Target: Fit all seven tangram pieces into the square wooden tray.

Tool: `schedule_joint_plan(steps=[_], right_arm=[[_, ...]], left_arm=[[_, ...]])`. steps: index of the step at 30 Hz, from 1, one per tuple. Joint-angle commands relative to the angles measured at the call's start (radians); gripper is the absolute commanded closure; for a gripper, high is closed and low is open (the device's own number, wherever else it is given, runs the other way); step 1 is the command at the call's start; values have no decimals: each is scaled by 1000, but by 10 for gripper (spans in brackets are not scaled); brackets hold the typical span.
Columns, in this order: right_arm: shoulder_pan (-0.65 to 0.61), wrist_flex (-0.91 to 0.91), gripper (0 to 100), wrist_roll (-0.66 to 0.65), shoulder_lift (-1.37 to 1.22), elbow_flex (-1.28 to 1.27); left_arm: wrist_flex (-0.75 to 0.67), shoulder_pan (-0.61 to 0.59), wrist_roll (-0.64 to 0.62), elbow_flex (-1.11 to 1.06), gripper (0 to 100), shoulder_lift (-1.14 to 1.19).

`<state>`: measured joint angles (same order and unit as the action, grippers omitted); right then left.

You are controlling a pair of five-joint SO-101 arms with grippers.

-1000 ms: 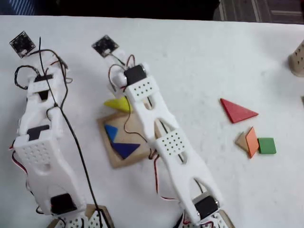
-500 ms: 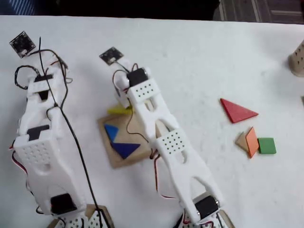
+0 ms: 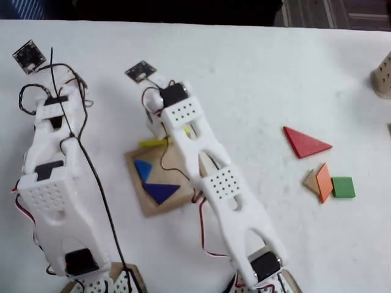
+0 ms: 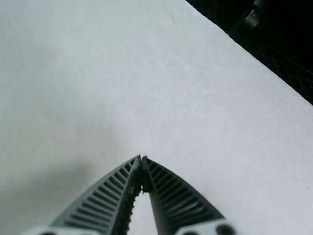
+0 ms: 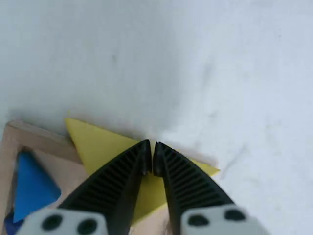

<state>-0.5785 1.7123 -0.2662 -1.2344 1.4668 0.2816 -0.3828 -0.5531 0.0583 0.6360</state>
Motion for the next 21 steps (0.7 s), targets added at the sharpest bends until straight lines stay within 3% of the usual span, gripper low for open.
schedule_joint_plan(steps=[1, 8, 21], right_arm=[[-16, 12, 981, -3, 180, -135], [-41, 5, 981, -3, 318, -459], [-50, 8, 981, -3, 360, -551]], left_arm=[[8, 30, 12, 61, 977, -18], [8, 30, 12, 61, 977, -18], [8, 28, 12, 60, 977, -18]])
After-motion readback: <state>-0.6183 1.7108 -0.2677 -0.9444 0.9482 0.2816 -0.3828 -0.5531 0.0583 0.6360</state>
